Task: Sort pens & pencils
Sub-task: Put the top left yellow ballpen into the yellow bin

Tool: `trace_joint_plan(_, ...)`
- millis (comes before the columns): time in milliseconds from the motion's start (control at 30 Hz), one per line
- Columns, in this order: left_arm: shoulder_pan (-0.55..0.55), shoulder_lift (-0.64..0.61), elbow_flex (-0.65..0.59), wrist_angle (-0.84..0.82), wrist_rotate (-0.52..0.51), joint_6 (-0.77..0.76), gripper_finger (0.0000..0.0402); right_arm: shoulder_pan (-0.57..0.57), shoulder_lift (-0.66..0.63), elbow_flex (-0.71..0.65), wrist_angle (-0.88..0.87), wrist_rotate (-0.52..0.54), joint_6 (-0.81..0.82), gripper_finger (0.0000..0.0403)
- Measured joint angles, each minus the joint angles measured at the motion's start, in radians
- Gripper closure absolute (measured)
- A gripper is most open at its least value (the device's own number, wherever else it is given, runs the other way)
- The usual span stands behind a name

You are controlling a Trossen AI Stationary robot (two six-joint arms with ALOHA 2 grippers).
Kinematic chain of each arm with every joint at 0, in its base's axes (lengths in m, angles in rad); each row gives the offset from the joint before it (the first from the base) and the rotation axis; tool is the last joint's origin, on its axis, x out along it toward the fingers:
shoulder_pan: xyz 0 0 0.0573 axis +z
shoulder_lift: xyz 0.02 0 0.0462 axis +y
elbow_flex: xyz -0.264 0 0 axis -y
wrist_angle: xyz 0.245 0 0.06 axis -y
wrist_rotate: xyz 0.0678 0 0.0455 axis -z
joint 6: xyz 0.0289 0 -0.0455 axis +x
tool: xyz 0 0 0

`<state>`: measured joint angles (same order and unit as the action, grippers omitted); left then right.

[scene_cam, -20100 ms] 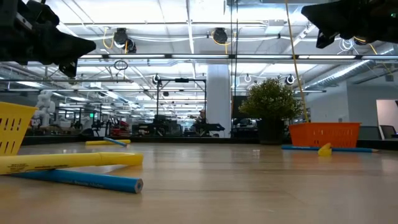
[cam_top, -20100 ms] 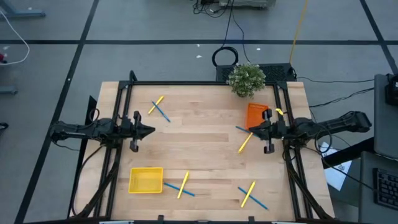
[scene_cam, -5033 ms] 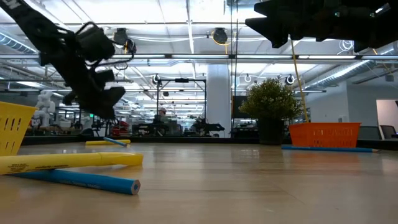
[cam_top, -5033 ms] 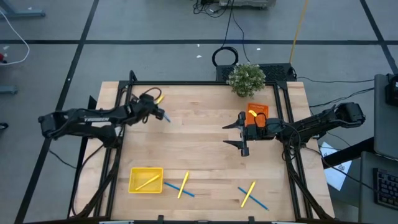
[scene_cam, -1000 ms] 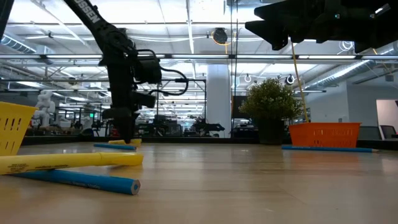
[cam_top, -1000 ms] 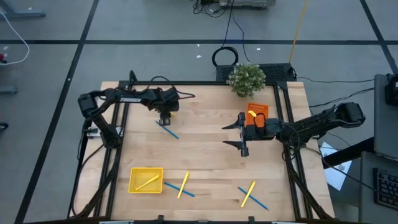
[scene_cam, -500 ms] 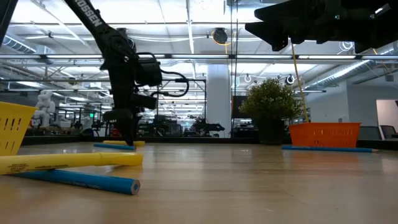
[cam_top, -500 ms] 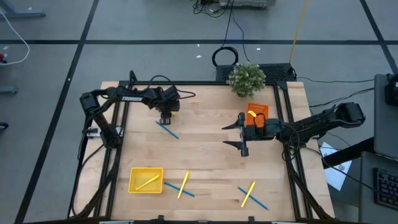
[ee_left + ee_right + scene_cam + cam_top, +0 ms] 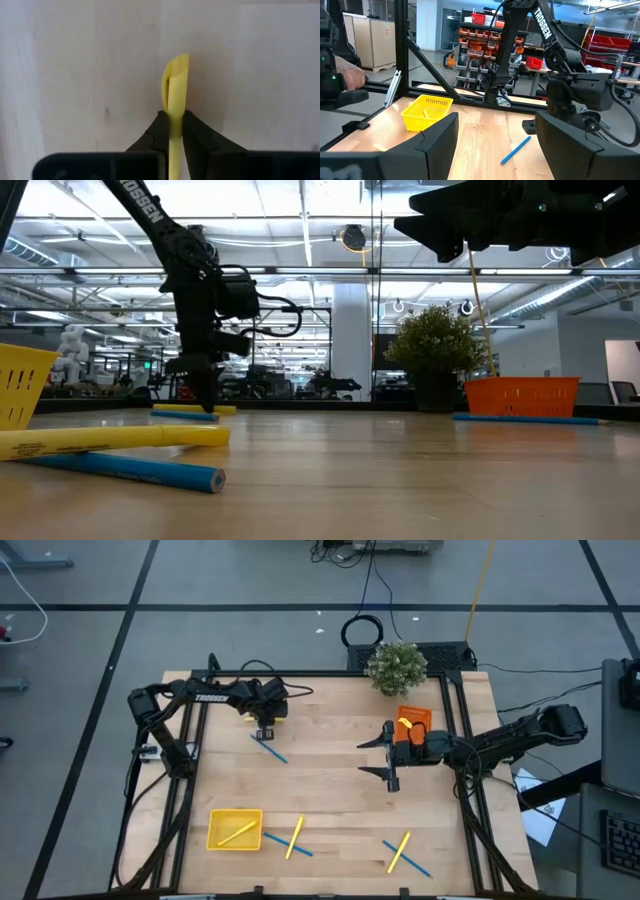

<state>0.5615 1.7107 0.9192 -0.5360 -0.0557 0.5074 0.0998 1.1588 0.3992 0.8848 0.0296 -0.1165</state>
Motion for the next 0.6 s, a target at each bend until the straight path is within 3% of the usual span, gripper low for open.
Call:
trace_joint_plan(300,-0.024,-0.079,-0.004,-0.07,0.002,-0.042,0.0373,0.0,0.0,0.0,0.0,0.0,0.0,0.0151)
trace_joint_plan(600,-0.091,-0.37,-0.003,-0.102,0.003,-0.147,0.0373,0.0,0.0,0.0,0.0,0.0,0.0,0.0151)
